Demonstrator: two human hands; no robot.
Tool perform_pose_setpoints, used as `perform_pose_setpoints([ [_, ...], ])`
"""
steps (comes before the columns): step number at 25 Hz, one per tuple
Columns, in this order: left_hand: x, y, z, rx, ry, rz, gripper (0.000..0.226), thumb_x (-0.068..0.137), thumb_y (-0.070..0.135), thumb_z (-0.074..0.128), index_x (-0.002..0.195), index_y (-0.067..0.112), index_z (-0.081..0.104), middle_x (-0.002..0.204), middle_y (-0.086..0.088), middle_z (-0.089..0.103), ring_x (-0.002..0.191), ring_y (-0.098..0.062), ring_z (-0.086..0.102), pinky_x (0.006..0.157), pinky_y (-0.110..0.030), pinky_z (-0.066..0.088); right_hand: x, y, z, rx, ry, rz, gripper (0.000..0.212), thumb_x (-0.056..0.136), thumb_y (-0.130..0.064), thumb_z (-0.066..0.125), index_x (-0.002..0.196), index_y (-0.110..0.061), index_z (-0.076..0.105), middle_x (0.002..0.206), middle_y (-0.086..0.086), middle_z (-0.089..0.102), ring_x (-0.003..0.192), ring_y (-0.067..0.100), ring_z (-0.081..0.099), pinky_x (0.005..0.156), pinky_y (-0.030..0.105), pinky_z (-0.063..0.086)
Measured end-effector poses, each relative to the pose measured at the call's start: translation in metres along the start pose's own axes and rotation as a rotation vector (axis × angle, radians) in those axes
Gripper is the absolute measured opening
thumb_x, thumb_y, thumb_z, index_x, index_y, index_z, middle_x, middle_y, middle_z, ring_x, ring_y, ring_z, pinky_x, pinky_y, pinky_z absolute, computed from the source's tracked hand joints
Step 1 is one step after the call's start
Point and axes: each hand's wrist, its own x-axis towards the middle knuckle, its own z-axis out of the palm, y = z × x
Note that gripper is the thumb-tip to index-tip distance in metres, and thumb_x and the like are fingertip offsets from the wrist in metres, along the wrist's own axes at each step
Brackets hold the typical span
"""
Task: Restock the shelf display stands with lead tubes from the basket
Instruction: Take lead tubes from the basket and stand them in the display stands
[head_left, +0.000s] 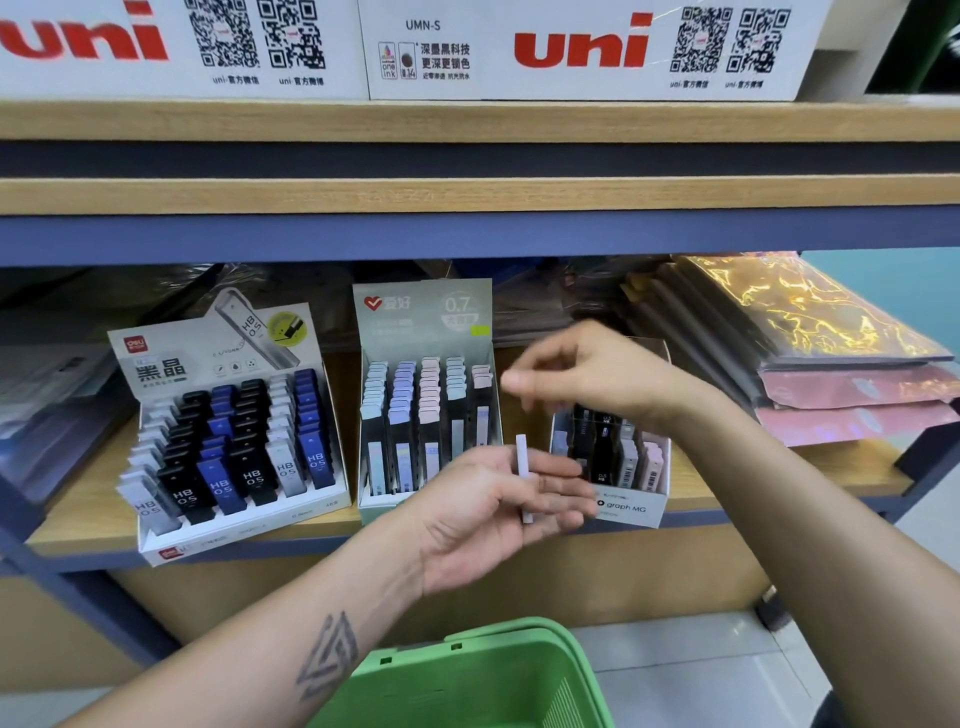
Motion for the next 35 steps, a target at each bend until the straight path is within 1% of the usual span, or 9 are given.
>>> perform_pose_setpoints([
  [1, 0.001, 0.000, 0.000, -0.008, 0.024, 0.014, 0.036, 0.089, -0.024, 0.042, 0.122, -0.017, 0.055, 0.116, -0.038, 0.064, 0.106, -0.044, 0.068, 0.091, -0.039, 0.059, -0.007, -0.003, 0.002, 0.005, -0.115, 0.010, 0.028, 0.086, -0.045, 0.074, 0.094, -0.018, 0.078, 0.084, 0.006, 0.075, 0.071, 0.014, 0.065, 0.069, 0.027, 0.053],
  [3, 0.004, 0.000, 0.000, 0.019, 0.092, 0.064, 0.032, 0.091, -0.022, 0.047, 0.122, -0.019, 0.054, 0.119, -0.039, 0.062, 0.109, -0.045, 0.066, 0.090, -0.037, 0.059, -0.016, 0.000, 0.005, 0.006, -0.162, 0.011, 0.022, 0.085, -0.036, 0.079, 0.093, -0.015, 0.078, 0.083, 0.011, 0.075, 0.069, 0.015, 0.064, 0.067, 0.027, 0.054],
  [8, 0.013, -0.007, 0.006, 0.249, 0.301, 0.170, 0.027, 0.088, -0.017, 0.061, 0.115, -0.015, 0.060, 0.108, -0.029, 0.069, 0.102, -0.039, 0.070, 0.090, -0.040, 0.059, -0.028, 0.009, -0.008, 0.083, 0.035, 0.018, 0.014, 0.082, -0.010, 0.082, 0.096, -0.011, 0.078, 0.083, 0.005, 0.077, 0.076, 0.012, 0.073, 0.073, 0.024, 0.059],
  [12, 0.019, -0.011, 0.005, 1.059, 0.507, 0.308, 0.032, 0.093, 0.002, 0.060, 0.124, 0.008, 0.062, 0.115, -0.001, 0.067, 0.106, -0.016, 0.065, 0.095, -0.027, 0.053, -0.029, 0.025, -0.030, -0.080, 0.445, 0.054, 0.013, 0.085, -0.010, 0.079, 0.097, -0.013, 0.076, 0.083, 0.001, 0.076, 0.076, 0.011, 0.074, 0.081, 0.037, 0.062],
  [14, 0.018, -0.015, 0.005, 1.426, 0.497, 0.432, 0.042, 0.094, 0.009, 0.054, 0.136, 0.014, 0.055, 0.133, 0.004, 0.055, 0.121, -0.011, 0.053, 0.106, -0.020, 0.039, -0.026, 0.029, -0.030, -0.241, 0.518, 0.060, 0.014, 0.088, -0.014, 0.077, 0.103, -0.015, 0.077, 0.091, -0.001, 0.076, 0.083, 0.010, 0.072, 0.085, 0.036, 0.061],
  [17, 0.020, -0.022, 0.007, 1.699, 0.405, 0.501, 0.060, 0.095, 0.011, 0.050, 0.152, 0.014, 0.034, 0.158, 0.004, 0.028, 0.145, -0.012, 0.025, 0.112, -0.013, 0.007, -0.022, 0.030, -0.024, -0.392, 0.511, 0.025, 0.016, 0.090, -0.019, 0.075, 0.106, -0.018, 0.077, 0.098, -0.003, 0.076, 0.091, 0.010, 0.069, 0.088, 0.037, 0.059],
  [21, 0.025, -0.027, 0.005, 1.812, 0.365, 0.463, 0.076, 0.093, 0.008, 0.050, 0.160, 0.016, 0.014, 0.167, 0.002, 0.008, 0.153, -0.015, 0.009, 0.117, -0.020, 0.000, -0.020, 0.030, -0.028, -0.341, 0.523, 0.044, 0.016, 0.091, -0.019, 0.074, 0.106, -0.016, 0.078, 0.099, -0.002, 0.074, 0.092, 0.011, 0.066, 0.086, 0.031, 0.057],
  [29, 0.029, -0.029, 0.002, 1.842, 0.371, 0.391, 0.076, 0.092, 0.006, 0.051, 0.159, 0.013, 0.016, 0.166, -0.001, 0.014, 0.151, -0.018, 0.016, 0.122, -0.029, 0.014, -0.026, 0.033, -0.048, -0.074, 0.518, 0.119, 0.010, 0.086, -0.013, 0.079, 0.093, -0.019, 0.076, 0.089, -0.003, 0.073, 0.086, 0.013, 0.069, 0.078, 0.029, 0.057],
  [35, 0.036, -0.032, 0.009, 1.956, 0.321, 0.460, 0.070, 0.099, 0.021, 0.043, 0.160, 0.015, 0.010, 0.169, -0.001, 0.002, 0.155, -0.016, -0.003, 0.126, -0.036, 0.002, -0.048, 0.059, -0.056, -0.267, 0.497, 0.153, 0.011, 0.086, -0.013, 0.078, 0.092, -0.022, 0.076, 0.087, -0.007, 0.071, 0.082, 0.005, 0.065, 0.077, 0.026, 0.056],
])
